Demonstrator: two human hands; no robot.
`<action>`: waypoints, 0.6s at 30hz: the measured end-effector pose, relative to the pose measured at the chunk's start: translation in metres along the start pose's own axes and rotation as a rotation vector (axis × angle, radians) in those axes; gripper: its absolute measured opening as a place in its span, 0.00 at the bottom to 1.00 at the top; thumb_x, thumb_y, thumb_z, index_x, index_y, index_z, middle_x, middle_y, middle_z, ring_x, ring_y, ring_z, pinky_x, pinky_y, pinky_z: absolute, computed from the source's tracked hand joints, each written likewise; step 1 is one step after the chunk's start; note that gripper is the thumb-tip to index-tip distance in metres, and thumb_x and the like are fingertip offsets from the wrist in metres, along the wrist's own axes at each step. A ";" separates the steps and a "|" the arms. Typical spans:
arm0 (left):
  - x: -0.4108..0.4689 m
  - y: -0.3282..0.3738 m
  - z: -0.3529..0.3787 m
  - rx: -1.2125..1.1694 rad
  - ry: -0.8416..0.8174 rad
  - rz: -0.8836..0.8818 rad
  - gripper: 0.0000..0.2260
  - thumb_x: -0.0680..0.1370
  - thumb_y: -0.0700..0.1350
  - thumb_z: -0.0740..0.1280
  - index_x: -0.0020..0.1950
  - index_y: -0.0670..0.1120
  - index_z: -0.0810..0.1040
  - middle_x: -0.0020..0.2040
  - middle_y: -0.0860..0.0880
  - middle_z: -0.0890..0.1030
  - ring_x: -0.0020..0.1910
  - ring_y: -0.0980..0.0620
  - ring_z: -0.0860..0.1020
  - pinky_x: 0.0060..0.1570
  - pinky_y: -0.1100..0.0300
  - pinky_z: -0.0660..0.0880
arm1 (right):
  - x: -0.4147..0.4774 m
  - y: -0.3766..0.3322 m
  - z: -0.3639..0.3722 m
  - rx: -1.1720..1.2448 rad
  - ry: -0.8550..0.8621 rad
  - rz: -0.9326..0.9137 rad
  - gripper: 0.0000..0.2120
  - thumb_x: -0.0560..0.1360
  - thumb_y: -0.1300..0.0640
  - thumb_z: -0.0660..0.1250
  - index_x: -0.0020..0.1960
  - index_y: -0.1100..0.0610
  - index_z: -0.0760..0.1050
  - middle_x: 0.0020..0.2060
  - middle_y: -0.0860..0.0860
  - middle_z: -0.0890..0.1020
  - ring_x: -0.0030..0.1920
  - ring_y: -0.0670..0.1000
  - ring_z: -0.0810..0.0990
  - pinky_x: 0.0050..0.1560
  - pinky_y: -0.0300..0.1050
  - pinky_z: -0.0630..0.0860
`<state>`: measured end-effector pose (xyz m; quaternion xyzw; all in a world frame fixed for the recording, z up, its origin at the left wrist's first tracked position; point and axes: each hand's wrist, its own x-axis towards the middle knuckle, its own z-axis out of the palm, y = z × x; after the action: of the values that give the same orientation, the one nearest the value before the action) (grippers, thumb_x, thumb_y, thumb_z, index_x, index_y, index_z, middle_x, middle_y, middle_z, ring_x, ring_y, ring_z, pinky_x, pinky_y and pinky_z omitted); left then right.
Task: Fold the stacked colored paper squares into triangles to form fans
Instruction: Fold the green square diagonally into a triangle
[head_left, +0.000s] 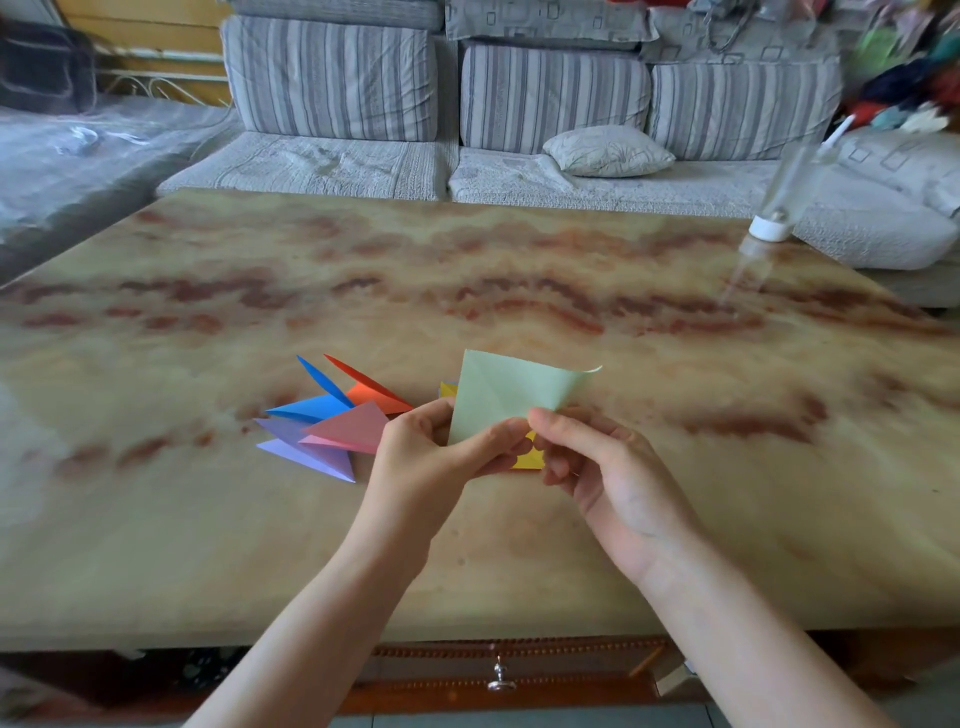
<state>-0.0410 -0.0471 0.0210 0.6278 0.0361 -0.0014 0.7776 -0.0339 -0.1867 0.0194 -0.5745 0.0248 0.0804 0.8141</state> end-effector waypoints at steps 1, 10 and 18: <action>0.000 0.000 0.000 -0.005 -0.004 -0.003 0.08 0.71 0.37 0.73 0.49 0.36 0.82 0.39 0.44 0.85 0.37 0.54 0.83 0.38 0.67 0.78 | 0.001 0.000 0.000 0.002 0.004 -0.003 0.02 0.62 0.59 0.72 0.31 0.56 0.80 0.28 0.50 0.77 0.27 0.46 0.69 0.30 0.36 0.70; 0.000 0.001 0.001 0.000 0.017 -0.016 0.07 0.70 0.37 0.73 0.47 0.38 0.82 0.36 0.46 0.85 0.35 0.55 0.83 0.36 0.68 0.77 | 0.006 -0.003 -0.005 0.044 0.043 -0.011 0.05 0.63 0.59 0.72 0.34 0.59 0.77 0.28 0.51 0.77 0.27 0.46 0.70 0.30 0.36 0.70; -0.002 0.003 -0.001 0.002 0.042 -0.026 0.07 0.70 0.37 0.73 0.47 0.38 0.81 0.36 0.45 0.84 0.34 0.55 0.83 0.35 0.69 0.77 | 0.009 -0.008 -0.013 0.099 0.105 -0.053 0.02 0.63 0.60 0.71 0.35 0.57 0.78 0.28 0.49 0.77 0.26 0.43 0.72 0.26 0.33 0.70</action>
<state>-0.0424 -0.0453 0.0236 0.6279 0.0606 0.0016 0.7759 -0.0232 -0.2005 0.0210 -0.5374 0.0563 0.0270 0.8410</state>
